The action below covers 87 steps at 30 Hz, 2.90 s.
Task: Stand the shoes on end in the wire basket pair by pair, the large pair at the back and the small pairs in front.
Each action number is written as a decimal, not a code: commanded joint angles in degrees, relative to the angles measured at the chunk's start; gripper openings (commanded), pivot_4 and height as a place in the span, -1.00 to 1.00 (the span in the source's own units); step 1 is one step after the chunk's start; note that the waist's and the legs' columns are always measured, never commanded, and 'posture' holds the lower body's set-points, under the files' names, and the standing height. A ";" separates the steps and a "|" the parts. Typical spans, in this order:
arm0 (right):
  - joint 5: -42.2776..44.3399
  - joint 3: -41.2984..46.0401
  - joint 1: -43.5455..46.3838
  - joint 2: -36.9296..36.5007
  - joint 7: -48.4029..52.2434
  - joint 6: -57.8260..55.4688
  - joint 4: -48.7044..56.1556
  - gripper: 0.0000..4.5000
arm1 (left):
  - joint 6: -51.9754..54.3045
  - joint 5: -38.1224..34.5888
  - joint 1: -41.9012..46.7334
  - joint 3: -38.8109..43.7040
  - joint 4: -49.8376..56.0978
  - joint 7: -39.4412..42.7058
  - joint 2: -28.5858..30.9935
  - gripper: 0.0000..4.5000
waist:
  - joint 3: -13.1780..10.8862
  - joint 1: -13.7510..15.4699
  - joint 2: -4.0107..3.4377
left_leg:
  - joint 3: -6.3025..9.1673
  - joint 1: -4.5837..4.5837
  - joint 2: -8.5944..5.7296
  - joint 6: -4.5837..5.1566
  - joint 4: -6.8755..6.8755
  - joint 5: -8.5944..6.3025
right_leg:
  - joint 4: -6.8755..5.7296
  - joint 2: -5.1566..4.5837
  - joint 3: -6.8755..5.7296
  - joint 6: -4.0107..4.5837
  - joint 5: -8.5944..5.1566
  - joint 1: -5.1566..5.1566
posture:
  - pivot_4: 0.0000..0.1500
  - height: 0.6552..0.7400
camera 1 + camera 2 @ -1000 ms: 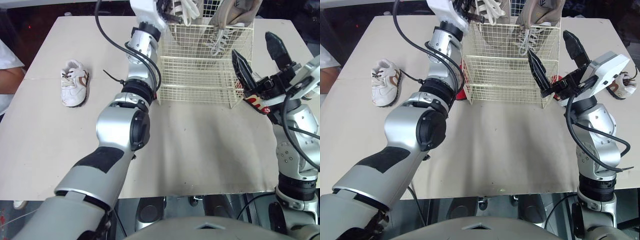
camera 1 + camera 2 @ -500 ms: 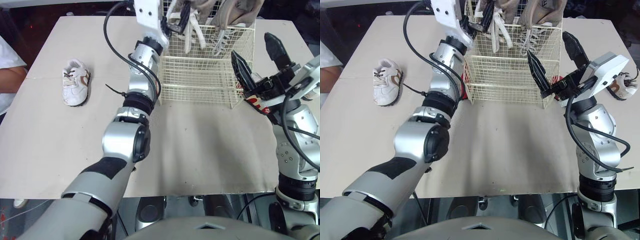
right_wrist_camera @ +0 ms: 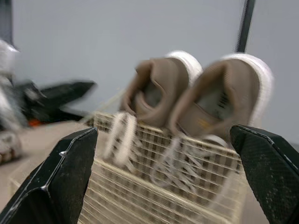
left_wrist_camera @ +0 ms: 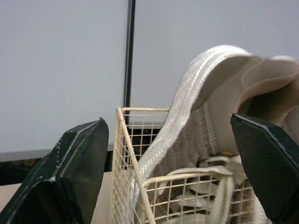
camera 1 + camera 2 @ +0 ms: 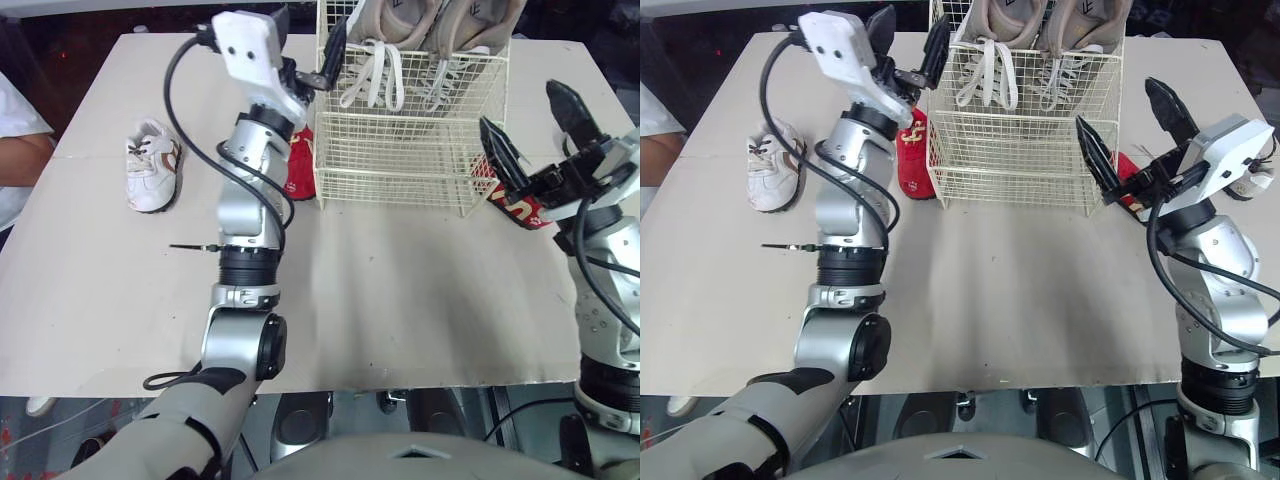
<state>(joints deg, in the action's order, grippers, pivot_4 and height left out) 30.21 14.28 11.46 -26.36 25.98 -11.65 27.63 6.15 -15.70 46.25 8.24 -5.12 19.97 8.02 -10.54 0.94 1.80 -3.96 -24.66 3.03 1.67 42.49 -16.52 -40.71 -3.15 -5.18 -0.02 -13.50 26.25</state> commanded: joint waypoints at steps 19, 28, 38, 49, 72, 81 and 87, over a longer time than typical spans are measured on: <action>-2.78 7.21 -2.53 -19.52 22.77 -3.15 -36.12 1.00 | 37.50 -27.18 -6.13 -6.49 28.99 37.74 36.47 0.98 | 0.06 -0.16 -0.20 | -0.25 0.86 0.05 0.02 -0.20 -0.02 | 0.03 0.17 0.49 -0.18 -0.14 -0.56 | 1.00 -0.27; -5.19 4.01 7.28 -19.28 32.08 -1.51 -52.95 1.00 | 43.03 -30.31 -4.23 -7.13 29.25 40.34 39.19 0.98 | 0.06 -0.26 -0.21 | -0.26 0.87 0.06 0.01 -0.22 -0.02 | 0.05 0.19 0.54 -0.17 -0.14 -0.56 | 1.00 -0.27; -6.87 3.51 10.36 -18.91 33.63 2.97 -57.32 -0.67 | 44.18 -29.83 -3.60 -7.76 28.94 40.17 39.90 1.00 | 0.05 -0.26 -0.23 | -0.26 0.85 0.07 0.00 -0.22 -0.01 | 0.06 0.16 0.54 -0.17 -0.14 -0.55 | 1.00 -0.27; -8.01 15.33 4.33 -19.09 25.26 27.96 -50.04 -0.98 | 42.71 -27.90 -3.19 -8.85 27.40 41.95 40.08 1.00 | -0.06 -0.20 -0.41 | -0.28 0.83 0.05 -0.01 -0.22 -0.01 | 0.07 0.13 0.54 -0.21 -0.16 -0.54 | 1.00 -0.27; -22.04 -5.47 5.08 -28.94 31.45 70.23 -24.77 -0.98 | 37.15 -22.39 0.72 -13.90 21.06 53.07 40.08 1.00 | -0.08 -0.25 -0.47 | -0.29 0.87 0.10 -0.01 -0.18 -0.01 | 0.07 0.21 0.59 -0.24 -0.21 -0.54 | 1.00 -0.27; -25.13 -19.01 18.42 -27.30 31.54 69.06 -22.78 -0.98 | 35.70 -15.28 2.95 -21.98 19.78 52.85 37.13 1.00 | -0.10 -0.11 -0.46 | -0.31 0.81 0.08 -0.01 -0.17 -0.01 | 0.10 0.18 0.60 -0.24 -0.20 -0.51 | 1.00 -0.27; -26.13 -20.62 21.58 -25.85 29.47 73.62 -24.93 -1.00 | 35.44 -12.31 3.44 -24.64 17.41 54.55 37.45 0.88 | -0.11 -0.14 -0.46 | -0.30 0.80 0.08 -0.01 -0.18 -0.01 | 0.11 0.18 0.57 -0.24 -0.20 -0.51 | 1.00 -0.27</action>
<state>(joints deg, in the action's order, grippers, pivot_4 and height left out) 3.39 -7.08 31.56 -52.29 57.21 60.44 2.21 42.09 -28.98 48.21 -16.69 12.40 73.79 45.05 -10.64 0.80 1.35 -4.26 -23.86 3.11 1.66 42.31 -16.53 -40.60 -2.97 -4.61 -0.26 -13.70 25.75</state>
